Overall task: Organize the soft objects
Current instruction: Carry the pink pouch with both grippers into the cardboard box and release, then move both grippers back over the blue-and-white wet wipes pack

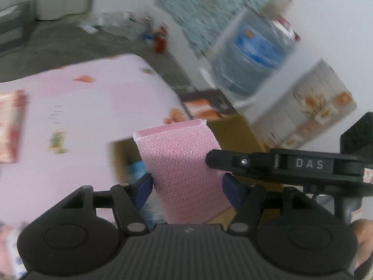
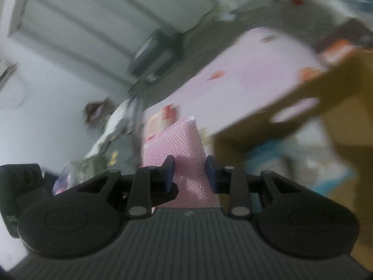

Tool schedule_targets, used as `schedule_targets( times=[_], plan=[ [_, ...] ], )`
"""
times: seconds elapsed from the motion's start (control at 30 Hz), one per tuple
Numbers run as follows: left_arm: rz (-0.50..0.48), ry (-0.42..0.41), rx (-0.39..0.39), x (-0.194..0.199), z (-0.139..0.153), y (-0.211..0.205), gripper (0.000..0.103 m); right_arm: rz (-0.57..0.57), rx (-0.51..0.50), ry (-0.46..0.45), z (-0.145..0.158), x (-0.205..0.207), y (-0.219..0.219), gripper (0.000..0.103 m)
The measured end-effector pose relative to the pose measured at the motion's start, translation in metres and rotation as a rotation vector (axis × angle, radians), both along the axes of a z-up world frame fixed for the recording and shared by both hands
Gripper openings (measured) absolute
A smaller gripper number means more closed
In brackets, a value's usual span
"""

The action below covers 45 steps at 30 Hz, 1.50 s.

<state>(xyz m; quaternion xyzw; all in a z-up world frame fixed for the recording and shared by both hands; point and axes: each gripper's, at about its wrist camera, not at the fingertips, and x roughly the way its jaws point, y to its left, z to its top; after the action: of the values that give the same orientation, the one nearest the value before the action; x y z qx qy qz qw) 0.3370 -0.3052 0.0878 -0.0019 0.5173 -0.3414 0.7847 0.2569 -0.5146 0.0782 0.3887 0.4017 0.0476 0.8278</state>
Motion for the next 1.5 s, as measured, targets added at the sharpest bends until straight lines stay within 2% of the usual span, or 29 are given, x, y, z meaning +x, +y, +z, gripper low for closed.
schedule_targets(
  times=[0.17, 0.27, 0.4, 0.5, 0.63, 0.8, 0.93, 1.17, 1.23, 1.4, 1.5],
  plan=[
    [-0.075, 0.084, 0.002, 0.004, -0.04, -0.07, 0.067, -0.122, -0.073, 0.061, -0.017, -0.022, -0.06, 0.029],
    [-0.077, 0.144, -0.002, 0.012, -0.066, -0.096, 0.068, -0.16, -0.139, 0.097, -0.027, -0.024, -0.084, 0.03],
    [-0.049, 0.208, 0.036, 0.02, -0.103, -0.116, 0.07, -0.179, -0.224, 0.155, -0.047, -0.02, -0.098, 0.029],
    [-0.03, 0.232, 0.086, 0.023, -0.125, -0.122, 0.07, -0.171, -0.239, 0.172, -0.062, -0.015, -0.099, 0.029],
    [-0.015, 0.246, 0.082, 0.023, -0.131, -0.117, 0.071, -0.157, -0.26, 0.167, -0.067, -0.013, -0.097, 0.029],
    [-0.007, 0.197, 0.073, 0.021, -0.112, -0.1, 0.072, -0.152, -0.27, 0.133, -0.05, -0.021, -0.092, 0.029],
    [0.003, 0.155, 0.054, 0.013, -0.082, -0.074, 0.072, -0.155, -0.275, 0.104, -0.039, -0.03, -0.088, 0.029],
    [0.06, 0.006, 0.022, -0.013, -0.023, 0.008, 0.086, -0.14, -0.196, 0.06, -0.026, -0.05, -0.072, 0.032],
    [0.103, -0.054, 0.013, -0.022, -0.009, 0.042, 0.089, -0.127, -0.153, 0.041, -0.021, -0.057, -0.063, 0.047],
    [0.292, -0.183, 0.042, -0.045, 0.018, 0.148, 0.09, -0.028, -0.106, -0.048, -0.001, -0.072, -0.023, 0.062],
    [0.421, -0.232, 0.047, -0.064, 0.026, 0.21, 0.09, 0.052, -0.074, -0.104, 0.012, -0.075, 0.009, 0.07]
  ],
)
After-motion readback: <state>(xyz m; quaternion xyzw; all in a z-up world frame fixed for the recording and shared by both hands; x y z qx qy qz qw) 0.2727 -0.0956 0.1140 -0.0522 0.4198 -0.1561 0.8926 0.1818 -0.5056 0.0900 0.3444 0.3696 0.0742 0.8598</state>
